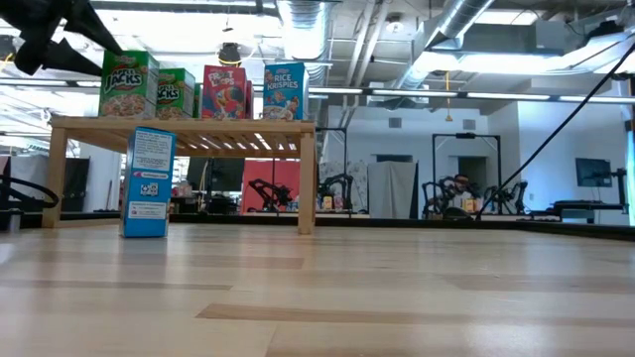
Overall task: Stack cereal on shelf
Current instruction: Put the green cereal box on the shelf aligned with the other green cereal box
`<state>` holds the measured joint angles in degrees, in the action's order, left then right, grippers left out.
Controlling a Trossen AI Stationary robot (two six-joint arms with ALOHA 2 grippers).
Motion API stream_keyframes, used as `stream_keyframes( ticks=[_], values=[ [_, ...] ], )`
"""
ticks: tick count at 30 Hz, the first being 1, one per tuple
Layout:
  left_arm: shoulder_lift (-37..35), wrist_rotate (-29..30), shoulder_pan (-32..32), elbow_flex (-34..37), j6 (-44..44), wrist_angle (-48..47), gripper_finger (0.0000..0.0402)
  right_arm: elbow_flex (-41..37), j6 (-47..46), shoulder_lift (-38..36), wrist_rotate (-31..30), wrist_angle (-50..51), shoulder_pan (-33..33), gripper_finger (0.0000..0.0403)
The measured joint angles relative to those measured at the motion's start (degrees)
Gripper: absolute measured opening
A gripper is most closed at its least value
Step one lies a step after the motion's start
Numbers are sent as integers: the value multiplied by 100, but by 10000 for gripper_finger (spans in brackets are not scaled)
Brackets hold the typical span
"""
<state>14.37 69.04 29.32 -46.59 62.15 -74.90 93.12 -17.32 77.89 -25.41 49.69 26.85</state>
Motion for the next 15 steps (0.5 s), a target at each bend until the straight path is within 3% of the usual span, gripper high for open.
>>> stream_keyframes(
  ticks=[15],
  values=[
    [0, 114, -1, 0, -240, 588, 286, 1, -2, 0, -4, 1, 0, 286]
  ],
)
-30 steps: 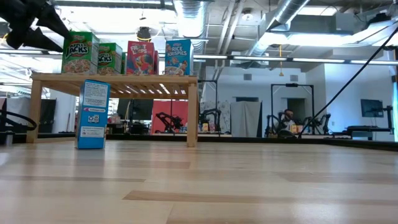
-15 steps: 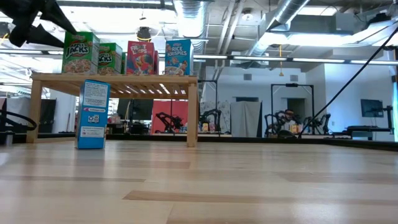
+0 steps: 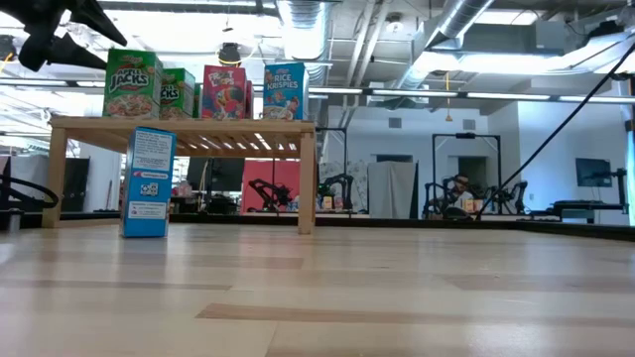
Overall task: Stack cereal on shelf
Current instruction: Put the green cereal box on the shelf aligned with the other green cereal box
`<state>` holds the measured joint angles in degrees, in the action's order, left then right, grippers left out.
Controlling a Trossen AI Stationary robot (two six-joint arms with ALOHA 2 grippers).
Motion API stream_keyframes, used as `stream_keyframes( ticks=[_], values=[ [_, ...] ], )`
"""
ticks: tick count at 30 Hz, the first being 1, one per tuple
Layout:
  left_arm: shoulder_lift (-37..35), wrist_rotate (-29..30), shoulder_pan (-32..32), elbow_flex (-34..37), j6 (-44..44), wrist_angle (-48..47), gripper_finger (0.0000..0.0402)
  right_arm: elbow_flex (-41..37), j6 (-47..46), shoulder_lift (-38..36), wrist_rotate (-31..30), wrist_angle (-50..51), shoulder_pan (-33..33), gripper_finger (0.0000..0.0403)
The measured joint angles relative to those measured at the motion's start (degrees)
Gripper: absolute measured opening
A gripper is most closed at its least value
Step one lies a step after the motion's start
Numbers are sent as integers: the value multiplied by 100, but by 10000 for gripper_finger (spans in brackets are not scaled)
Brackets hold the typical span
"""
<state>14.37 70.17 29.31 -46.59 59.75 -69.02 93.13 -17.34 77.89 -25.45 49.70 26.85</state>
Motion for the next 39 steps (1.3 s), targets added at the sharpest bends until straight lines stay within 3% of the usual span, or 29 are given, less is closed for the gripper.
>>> stream_keyframes(
  ticks=[14, 21, 28, 39],
  values=[
    [268, 734, 1, -2, 920, 40, 286, -1, -2, 0, -7, -1, 0, 286],
    [575, 1244, -1, -2, 1492, 600, 286, 1, -1, 0, -5, 1, 0, 286],
    [850, 1281, -119, -4, 1039, 1224, 286, -1, -2, 0, -4, 0, 0, 286],
    [852, 945, -775, -7, 942, 1243, 286, 1, -2, 0, -2, 1, 17, 286]
  ],
)
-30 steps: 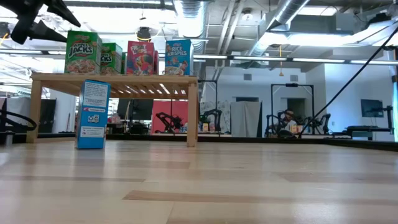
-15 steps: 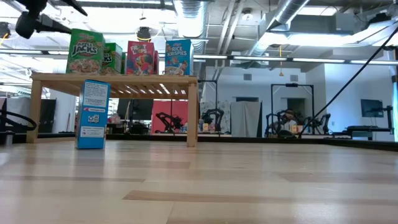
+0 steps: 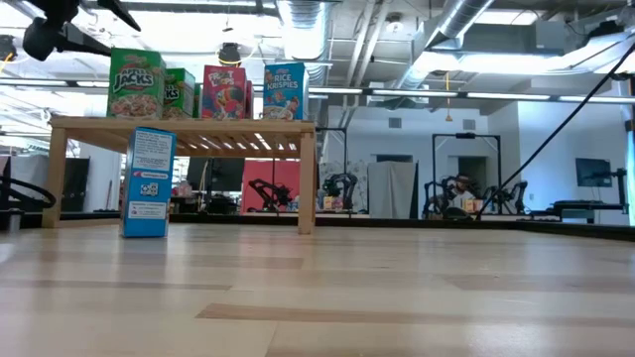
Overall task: Stack cereal on shelf
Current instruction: Put the green cereal box on the shelf aligned with the other green cereal box
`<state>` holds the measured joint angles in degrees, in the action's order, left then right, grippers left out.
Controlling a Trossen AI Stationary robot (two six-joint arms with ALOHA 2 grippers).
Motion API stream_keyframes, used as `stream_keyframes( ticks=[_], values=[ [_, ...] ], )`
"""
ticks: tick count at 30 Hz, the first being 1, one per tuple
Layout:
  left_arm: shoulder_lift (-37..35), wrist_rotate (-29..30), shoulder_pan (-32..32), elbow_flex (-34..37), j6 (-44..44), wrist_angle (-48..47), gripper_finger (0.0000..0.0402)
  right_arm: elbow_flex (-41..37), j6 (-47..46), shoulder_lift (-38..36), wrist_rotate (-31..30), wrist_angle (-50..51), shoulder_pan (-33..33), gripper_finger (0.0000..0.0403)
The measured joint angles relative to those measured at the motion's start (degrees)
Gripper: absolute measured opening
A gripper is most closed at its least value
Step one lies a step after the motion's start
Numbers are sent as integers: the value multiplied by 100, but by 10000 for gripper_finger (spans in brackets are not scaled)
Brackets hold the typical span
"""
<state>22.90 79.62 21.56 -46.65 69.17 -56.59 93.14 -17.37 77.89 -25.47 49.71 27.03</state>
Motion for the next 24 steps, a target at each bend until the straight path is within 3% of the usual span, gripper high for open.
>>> stream_keyframes(
  ticks=[17, 24],
  values=[
    [716, -486, -770, 0, 43, 109, 286, 0, 6, 0, 2, 0, 0, 286],
    [782, -436, -962, 0, -95, 293, 286, -1, 118, 0, 4, 0, 0, 286]
  ],
)
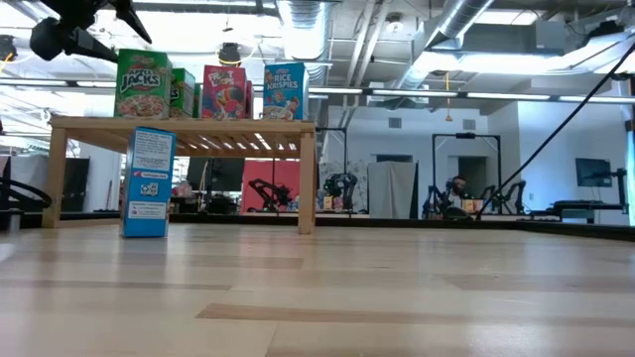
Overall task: Stack cereal on shelf
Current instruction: Put the green cereal box on the shelf aligned with the other green cereal box
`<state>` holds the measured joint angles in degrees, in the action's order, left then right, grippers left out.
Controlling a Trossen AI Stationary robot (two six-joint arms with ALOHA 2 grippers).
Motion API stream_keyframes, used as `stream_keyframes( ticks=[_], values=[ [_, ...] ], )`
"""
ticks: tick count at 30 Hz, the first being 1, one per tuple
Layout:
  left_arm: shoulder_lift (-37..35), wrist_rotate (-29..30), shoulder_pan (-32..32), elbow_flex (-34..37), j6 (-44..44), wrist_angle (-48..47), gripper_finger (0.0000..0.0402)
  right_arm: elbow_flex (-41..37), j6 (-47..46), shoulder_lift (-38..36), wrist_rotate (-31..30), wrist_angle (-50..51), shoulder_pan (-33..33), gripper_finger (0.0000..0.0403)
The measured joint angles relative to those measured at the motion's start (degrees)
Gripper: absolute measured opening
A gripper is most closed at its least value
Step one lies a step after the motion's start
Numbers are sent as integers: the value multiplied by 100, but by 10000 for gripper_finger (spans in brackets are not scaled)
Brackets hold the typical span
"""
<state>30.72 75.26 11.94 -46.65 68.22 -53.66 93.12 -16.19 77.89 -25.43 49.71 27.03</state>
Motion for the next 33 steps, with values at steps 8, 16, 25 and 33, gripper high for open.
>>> stream_keyframes(
  ticks=[8, 16, 25, 33],
  values=[
    [0, -122, 2, -345, -1573, 900, 286, 2, 11, 0, 0, 0, 0, 286],
    [0, -741, 2, -614, -2427, 1478, 286, 2, 15, 0, 2, 2, 0, 286],
    [42, -1956, 4, -614, -2447, 1363, 286, 2, -22, 0, 3, 204, 0, 286],
    [39, -2462, 4, -614, -2262, 916, 286, 2, -28, 0, 4, 229, 0, 286]
  ],
)
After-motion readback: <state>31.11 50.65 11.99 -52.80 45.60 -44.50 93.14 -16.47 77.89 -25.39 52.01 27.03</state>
